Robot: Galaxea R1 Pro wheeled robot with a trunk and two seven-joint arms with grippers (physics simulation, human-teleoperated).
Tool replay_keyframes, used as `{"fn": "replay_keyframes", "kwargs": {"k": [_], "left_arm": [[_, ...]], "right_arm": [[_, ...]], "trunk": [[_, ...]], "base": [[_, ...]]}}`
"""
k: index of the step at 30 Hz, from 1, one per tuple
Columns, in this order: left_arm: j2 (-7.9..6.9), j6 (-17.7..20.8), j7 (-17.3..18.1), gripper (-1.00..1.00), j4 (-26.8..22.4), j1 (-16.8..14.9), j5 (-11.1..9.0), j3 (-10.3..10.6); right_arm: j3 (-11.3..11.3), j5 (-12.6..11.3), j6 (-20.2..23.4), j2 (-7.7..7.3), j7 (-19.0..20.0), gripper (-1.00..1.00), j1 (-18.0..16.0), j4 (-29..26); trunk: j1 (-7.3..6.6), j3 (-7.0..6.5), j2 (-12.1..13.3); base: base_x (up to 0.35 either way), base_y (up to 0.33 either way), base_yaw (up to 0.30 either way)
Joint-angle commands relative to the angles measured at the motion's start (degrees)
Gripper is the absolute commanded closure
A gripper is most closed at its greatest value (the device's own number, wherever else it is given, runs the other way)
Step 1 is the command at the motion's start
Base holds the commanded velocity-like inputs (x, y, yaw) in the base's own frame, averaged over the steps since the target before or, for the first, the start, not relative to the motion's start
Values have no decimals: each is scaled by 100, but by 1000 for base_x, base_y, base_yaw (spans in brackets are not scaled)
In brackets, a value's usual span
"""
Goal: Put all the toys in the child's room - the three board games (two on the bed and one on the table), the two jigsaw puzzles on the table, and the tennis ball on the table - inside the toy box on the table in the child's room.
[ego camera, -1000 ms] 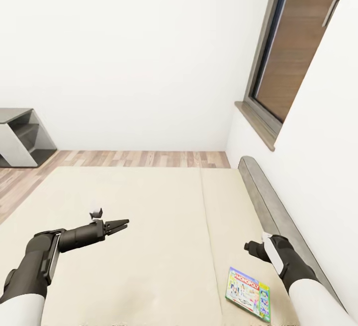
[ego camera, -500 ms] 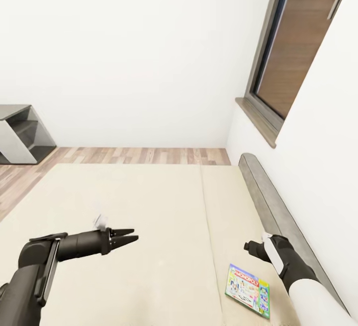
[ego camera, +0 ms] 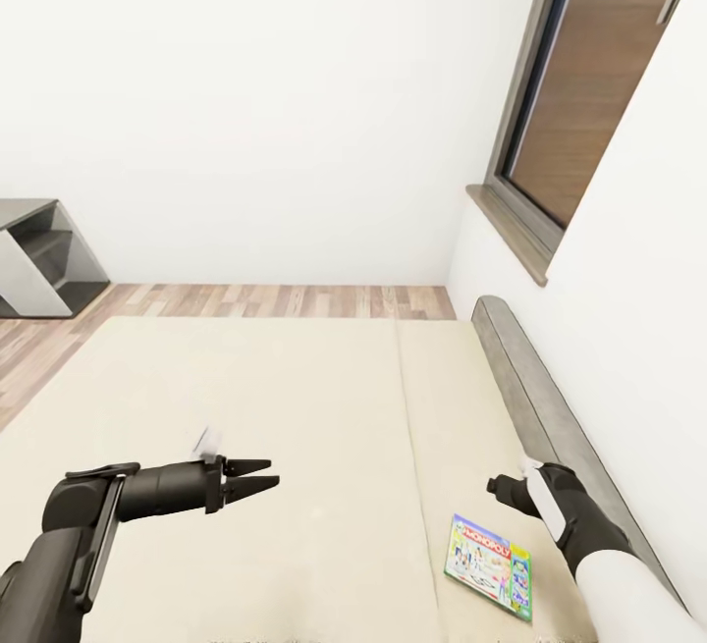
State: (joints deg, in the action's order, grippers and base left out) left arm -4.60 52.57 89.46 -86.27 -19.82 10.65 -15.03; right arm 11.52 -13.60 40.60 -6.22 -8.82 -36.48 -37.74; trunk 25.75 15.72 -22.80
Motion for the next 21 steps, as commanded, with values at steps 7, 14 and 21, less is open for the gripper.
{"fn": "replay_keyframes", "kwargs": {"k": [7,14,21], "left_arm": [[-19,60,54,-100,4,-11,60,-32],[-26,57,54,-100,11,-13,60,-74],[-24,45,54,-100,13,-13,60,-219]], "right_arm": [[247,-64,-73,-30,-34,-100,0,-6],[470,-82,-109,-151,30,-100,0,-5],[777,-98,-115,-247,439,-100,13,-1]], "trunk": [[3,71,-12],[3,130,-12],[3,190,-12]], "base": [[0,0,0],[0,0,0],[0,0,0]]}}
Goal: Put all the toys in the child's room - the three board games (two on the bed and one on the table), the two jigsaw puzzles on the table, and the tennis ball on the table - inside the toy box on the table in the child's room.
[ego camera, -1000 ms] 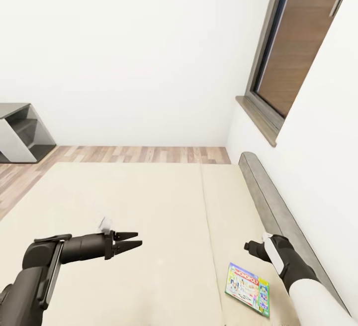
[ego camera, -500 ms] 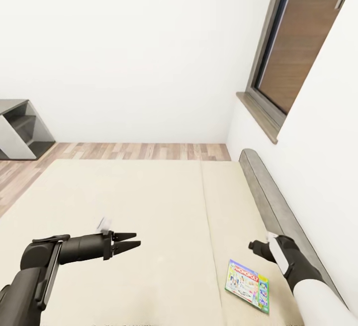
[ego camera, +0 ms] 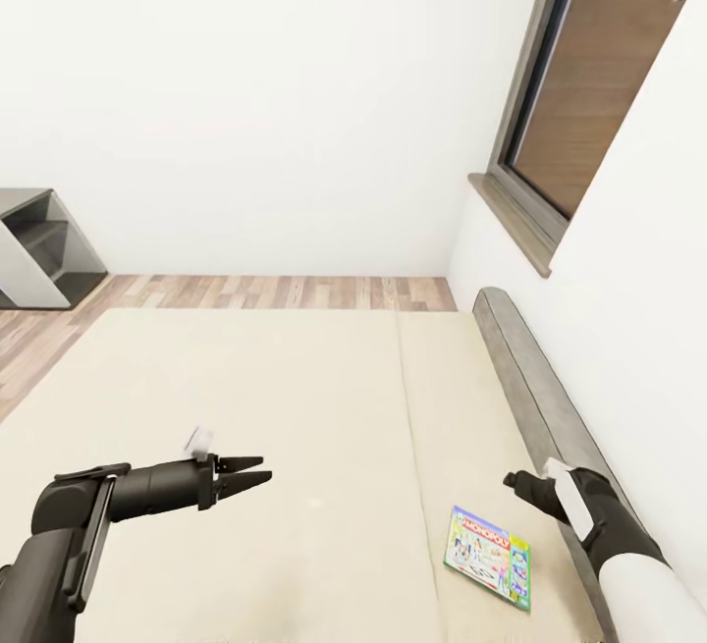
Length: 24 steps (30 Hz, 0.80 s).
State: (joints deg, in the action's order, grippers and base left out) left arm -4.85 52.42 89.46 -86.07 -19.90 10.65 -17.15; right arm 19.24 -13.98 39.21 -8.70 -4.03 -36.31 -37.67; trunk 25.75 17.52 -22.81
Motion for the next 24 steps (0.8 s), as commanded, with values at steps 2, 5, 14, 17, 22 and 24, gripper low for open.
{"fn": "replay_keyframes", "kwargs": {"k": [2,5,14,17,22,24], "left_arm": [[2,59,54,-100,-6,-5,60,-26],[-3,58,54,-100,-6,-5,60,-38],[5,52,54,-100,-6,-14,60,-46],[-2,50,54,-100,-1,-14,64,-49],[10,46,54,-100,2,-21,67,-46],[15,43,54,-100,3,-22,68,-43]], "right_arm": [[50,-61,20,-13,43,-100,-1,-5],[73,-61,18,-20,85,-100,0,-4],[109,-62,11,-26,127,-100,1,1],[112,-63,-3,-22,129,-100,1,4],[116,-62,-193,-22,134,-100,1,54],[119,-63,-297,-24,137,-100,1,143]], "trunk": [[3,28,-11],[3,53,-11],[3,130,-11],[3,156,-11],[3,198,-11],[3,215,-11]], "base": [[0,0,0],[0,0,0],[0,0,0],[0,0,0],[0,0,0],[0,0,0]]}}
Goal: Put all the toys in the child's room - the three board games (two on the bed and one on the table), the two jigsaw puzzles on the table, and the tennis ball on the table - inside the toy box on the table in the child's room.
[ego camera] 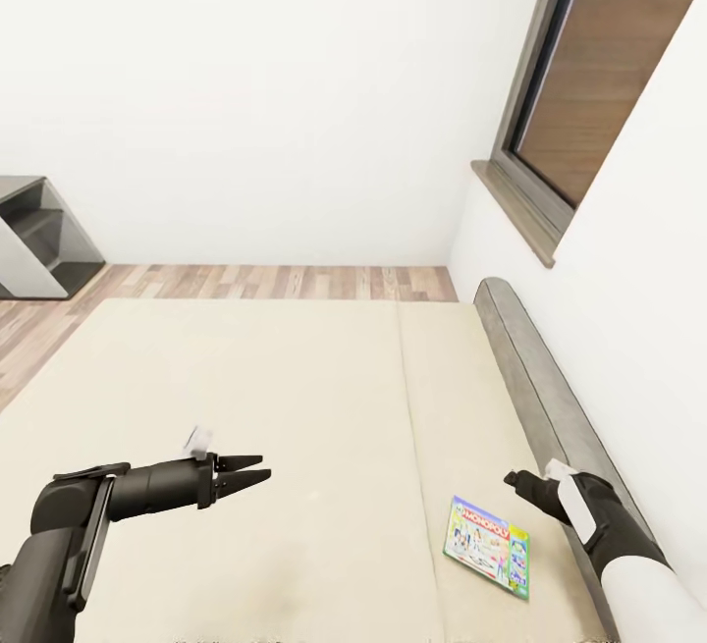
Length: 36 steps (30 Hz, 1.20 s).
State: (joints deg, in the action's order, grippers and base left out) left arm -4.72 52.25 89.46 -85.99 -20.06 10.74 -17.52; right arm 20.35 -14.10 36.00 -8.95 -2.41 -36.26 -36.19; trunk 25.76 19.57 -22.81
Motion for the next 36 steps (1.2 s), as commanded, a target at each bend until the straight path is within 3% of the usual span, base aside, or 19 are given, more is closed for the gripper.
{"fn": "replay_keyframes", "kwargs": {"k": [1,8,36], "left_arm": [[3,59,54,-100,-6,-5,60,-6],[3,60,54,-100,2,-6,64,0],[18,53,54,-100,12,-6,75,4]], "right_arm": [[7,-50,-14,0,-25,-100,-4,36],[4,-47,-349,0,-23,-100,-4,297],[-16,-33,-647,35,-14,-100,-4,340]], "trunk": [[3,19,-11],[3,78,-11],[3,309,-11]], "base": [[0,0,0],[0,0,0],[0,0,0]]}}
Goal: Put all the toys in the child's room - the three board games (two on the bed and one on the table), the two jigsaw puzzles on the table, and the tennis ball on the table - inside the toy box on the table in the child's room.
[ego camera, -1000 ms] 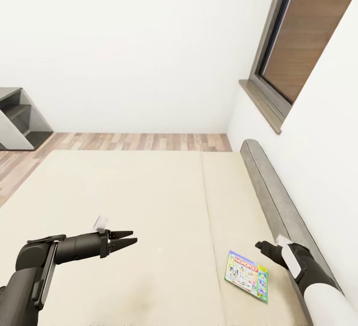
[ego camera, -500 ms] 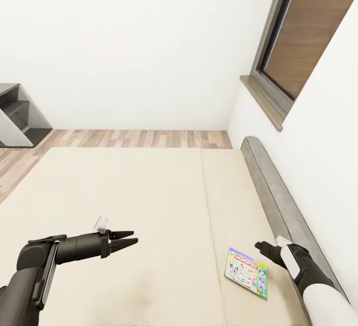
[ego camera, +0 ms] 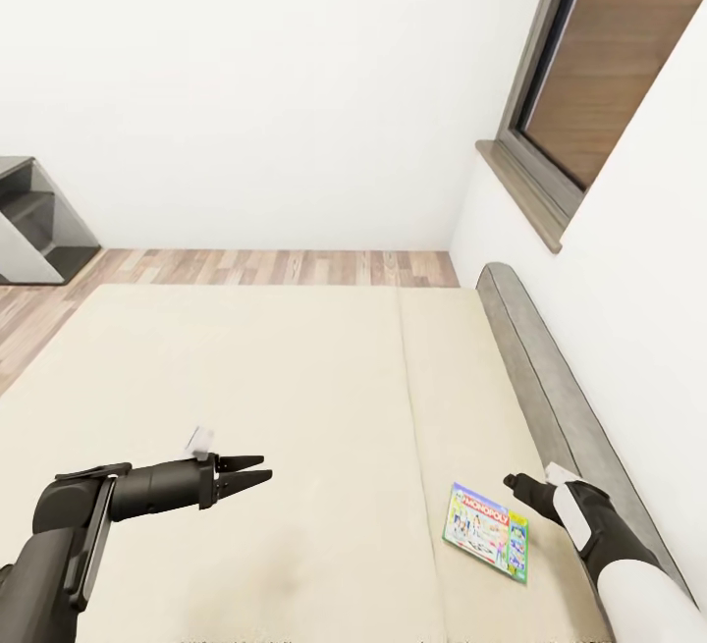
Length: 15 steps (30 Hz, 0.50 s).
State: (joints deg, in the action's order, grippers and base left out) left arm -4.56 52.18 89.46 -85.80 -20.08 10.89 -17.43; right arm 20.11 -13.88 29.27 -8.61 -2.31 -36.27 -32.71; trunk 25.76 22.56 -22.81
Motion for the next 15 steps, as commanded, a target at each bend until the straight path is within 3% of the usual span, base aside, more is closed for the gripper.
{"fn": "replay_keyframes", "kwargs": {"k": [1,15], "left_arm": [[1,61,54,-100,-6,-5,58,-6],[7,57,54,-100,9,-5,62,2]], "right_arm": [[6,-55,23,1,-24,-100,-3,-8],[8,-54,-50,16,-24,-100,-3,-8]], "trunk": [[3,18,-10],[3,131,-10]], "base": [[0,0,0],[0,0,0]]}}
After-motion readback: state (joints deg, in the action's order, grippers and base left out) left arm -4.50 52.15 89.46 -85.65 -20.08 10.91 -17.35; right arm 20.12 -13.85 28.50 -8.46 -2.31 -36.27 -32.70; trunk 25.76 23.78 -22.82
